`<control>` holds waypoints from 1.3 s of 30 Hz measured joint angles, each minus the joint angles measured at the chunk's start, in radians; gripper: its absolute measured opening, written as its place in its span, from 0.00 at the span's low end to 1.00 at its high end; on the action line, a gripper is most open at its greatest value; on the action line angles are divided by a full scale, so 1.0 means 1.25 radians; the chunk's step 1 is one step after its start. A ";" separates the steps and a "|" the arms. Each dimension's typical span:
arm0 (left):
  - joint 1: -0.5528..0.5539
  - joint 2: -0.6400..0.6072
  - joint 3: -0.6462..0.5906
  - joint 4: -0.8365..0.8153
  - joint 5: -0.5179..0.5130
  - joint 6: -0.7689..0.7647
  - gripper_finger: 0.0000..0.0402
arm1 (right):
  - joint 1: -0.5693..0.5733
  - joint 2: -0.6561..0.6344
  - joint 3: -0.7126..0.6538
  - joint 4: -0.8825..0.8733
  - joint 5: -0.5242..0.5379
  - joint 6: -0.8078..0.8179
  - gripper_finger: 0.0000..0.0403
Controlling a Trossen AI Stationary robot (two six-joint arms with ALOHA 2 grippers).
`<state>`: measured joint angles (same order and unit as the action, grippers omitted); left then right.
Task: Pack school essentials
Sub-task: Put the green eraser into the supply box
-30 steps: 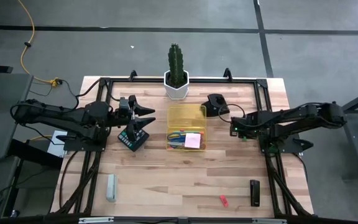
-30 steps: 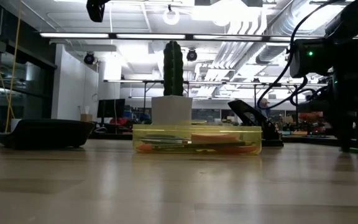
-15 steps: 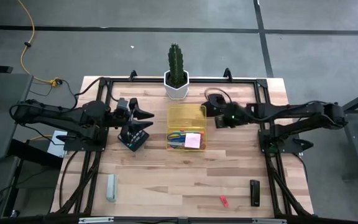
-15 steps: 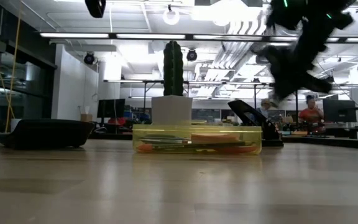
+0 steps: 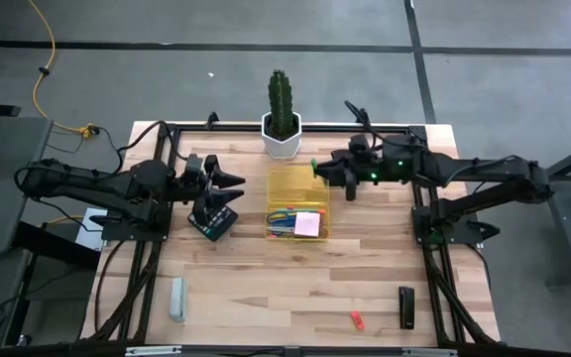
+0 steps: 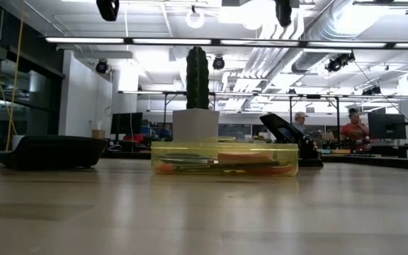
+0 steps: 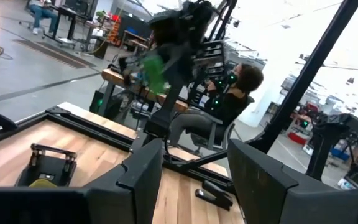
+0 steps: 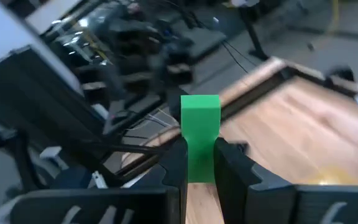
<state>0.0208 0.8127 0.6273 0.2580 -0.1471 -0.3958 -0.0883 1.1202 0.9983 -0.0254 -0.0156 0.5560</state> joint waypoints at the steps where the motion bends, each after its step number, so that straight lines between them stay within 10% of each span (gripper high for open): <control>1: 0.000 0.000 0.000 0.001 0.000 -0.002 0.42 | 0.007 0.000 0.014 0.000 0.000 -0.026 0.10; 39: 0.000 0.001 0.001 0.000 0.003 -0.002 0.42 | 0.035 0.108 0.047 0.005 -0.012 -0.180 0.10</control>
<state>0.0212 0.8135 0.6281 0.2581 -0.1436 -0.3977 -0.0441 1.2550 1.0573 -0.0194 -0.0311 0.3313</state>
